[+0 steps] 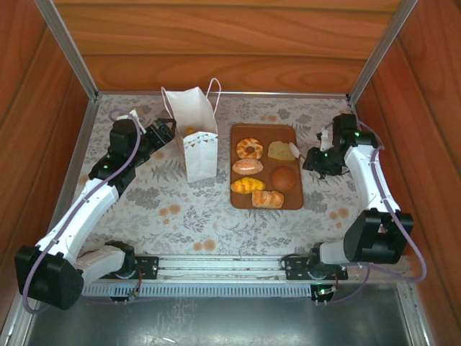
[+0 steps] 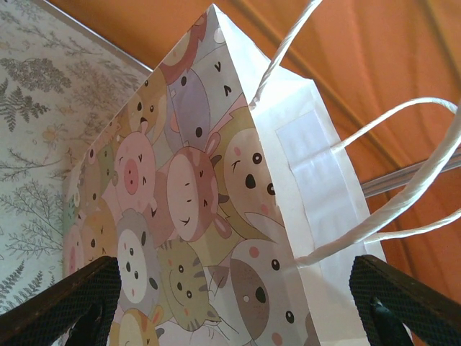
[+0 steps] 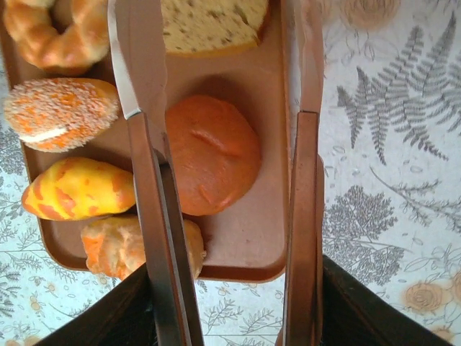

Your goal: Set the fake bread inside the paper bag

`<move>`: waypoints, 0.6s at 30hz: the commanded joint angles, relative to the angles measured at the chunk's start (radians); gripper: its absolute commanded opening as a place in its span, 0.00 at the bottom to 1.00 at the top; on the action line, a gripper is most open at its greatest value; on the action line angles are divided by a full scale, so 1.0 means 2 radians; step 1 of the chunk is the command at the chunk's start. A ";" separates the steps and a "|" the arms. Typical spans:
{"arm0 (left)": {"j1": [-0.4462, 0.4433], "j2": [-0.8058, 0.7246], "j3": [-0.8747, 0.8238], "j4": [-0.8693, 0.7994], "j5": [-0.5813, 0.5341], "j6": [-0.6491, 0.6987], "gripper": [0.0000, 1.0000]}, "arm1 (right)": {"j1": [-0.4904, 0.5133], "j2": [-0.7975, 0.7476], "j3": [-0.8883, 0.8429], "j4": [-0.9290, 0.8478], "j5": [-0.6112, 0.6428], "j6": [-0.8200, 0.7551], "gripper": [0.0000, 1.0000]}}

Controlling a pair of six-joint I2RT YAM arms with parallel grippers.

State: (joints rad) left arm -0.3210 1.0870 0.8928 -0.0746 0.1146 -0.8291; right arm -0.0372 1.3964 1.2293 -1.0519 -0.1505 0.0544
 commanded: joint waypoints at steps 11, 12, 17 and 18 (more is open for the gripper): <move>0.000 -0.002 0.018 0.002 0.001 0.013 0.87 | -0.021 0.038 -0.026 0.028 -0.080 0.001 0.54; 0.000 -0.002 0.019 0.002 0.001 0.014 0.87 | -0.021 0.042 -0.026 0.028 -0.084 0.001 0.54; 0.000 -0.002 0.020 -0.002 -0.001 0.018 0.87 | -0.021 0.058 -0.027 0.037 -0.102 0.002 0.54; 0.000 -0.001 0.020 -0.001 -0.002 0.018 0.87 | -0.021 0.060 -0.027 0.041 -0.110 0.002 0.54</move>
State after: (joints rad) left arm -0.3210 1.0866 0.8986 -0.0753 0.1120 -0.8135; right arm -0.0681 1.5074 1.1770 -0.9894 -0.2996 0.0578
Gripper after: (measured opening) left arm 0.874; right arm 0.545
